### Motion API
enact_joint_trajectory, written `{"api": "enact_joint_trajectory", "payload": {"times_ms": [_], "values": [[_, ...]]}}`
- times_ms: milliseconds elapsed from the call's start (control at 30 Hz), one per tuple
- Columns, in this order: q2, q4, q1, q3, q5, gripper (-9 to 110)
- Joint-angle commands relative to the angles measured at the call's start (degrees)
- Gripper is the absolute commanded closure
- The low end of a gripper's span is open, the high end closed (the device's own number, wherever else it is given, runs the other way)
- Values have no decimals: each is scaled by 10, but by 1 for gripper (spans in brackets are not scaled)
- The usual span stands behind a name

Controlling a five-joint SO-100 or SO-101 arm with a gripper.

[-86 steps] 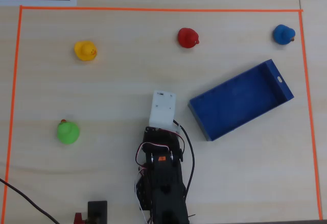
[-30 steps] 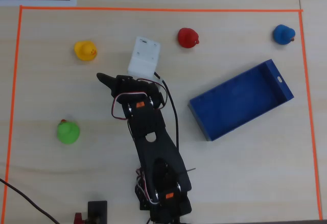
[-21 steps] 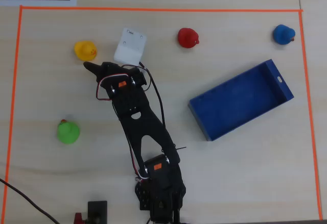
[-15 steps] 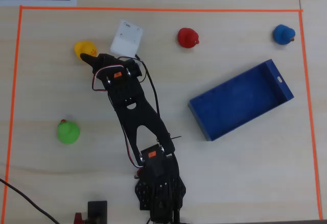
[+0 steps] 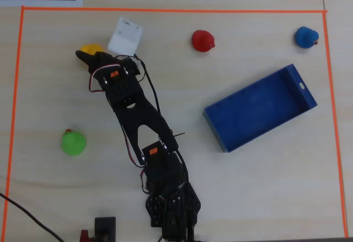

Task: Grasp yellow duck and put it into box.

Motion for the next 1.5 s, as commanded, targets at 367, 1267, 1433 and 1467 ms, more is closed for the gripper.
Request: {"api": "enact_joint_trajectory", "payload": {"times_ms": [367, 1267, 1433, 1467], "values": [[-76, -37, -28, -81, 18, 55], [-189, -69, -1, -193, -22, 56], [-206, -77, 2, -194, -21, 79], [-207, -82, 2, -192, -20, 86]]}}
